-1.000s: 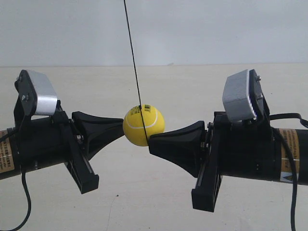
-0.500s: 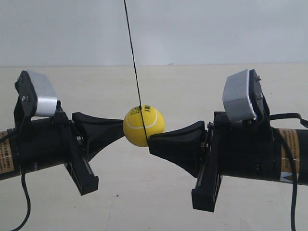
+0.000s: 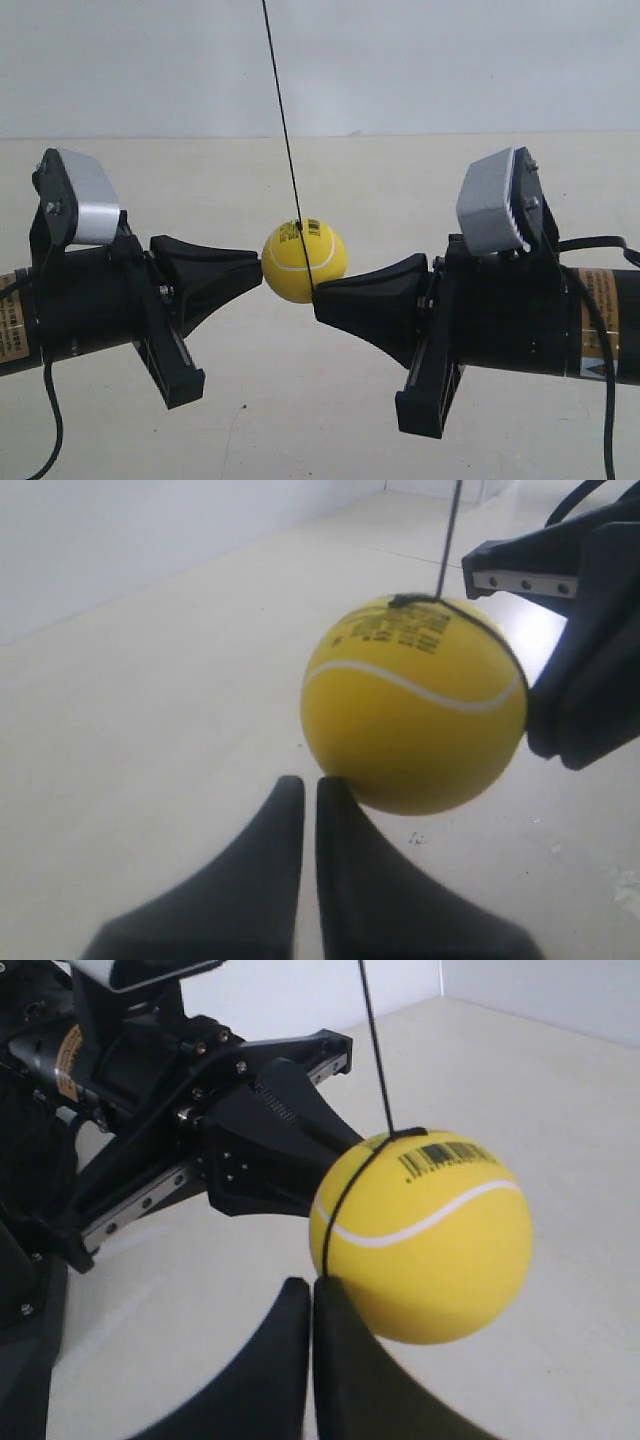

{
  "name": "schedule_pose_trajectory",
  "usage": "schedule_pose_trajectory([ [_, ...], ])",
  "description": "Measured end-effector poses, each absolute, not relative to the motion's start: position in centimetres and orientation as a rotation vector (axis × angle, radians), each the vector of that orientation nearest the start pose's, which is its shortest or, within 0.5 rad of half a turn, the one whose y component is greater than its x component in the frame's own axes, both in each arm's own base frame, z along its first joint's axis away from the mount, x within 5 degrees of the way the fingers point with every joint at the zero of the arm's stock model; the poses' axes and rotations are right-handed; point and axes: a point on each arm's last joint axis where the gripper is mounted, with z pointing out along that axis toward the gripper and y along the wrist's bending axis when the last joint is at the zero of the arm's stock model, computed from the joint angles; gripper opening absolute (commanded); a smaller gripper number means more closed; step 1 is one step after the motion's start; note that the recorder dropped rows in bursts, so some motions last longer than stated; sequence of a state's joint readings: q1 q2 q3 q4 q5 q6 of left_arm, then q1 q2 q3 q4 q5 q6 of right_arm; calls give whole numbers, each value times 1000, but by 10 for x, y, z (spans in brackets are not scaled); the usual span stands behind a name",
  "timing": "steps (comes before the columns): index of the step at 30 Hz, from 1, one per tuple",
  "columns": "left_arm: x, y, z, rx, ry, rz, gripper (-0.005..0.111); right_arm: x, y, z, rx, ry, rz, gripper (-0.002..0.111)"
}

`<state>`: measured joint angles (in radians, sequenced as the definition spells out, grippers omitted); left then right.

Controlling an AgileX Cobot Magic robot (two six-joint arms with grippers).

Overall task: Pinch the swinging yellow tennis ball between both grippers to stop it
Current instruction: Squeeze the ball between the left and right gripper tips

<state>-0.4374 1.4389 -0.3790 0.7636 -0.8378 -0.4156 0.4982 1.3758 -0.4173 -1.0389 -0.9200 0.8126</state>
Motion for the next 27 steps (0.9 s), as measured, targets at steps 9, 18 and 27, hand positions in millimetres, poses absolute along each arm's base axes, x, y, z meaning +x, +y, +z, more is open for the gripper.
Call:
schedule_pose_trajectory([
  [9, 193, -142, 190, 898, 1654, -698, 5, 172, 158, 210, -947, 1685, 950, 0],
  [18, 193, -142, 190, 898, 1654, -698, 5, 179, 154, 213, -900, 1667, 845, 0],
  [27, 193, -142, 191, 898, 1650, -700, 5, 182, 154, 217, -866, 1625, 836, 0],
])
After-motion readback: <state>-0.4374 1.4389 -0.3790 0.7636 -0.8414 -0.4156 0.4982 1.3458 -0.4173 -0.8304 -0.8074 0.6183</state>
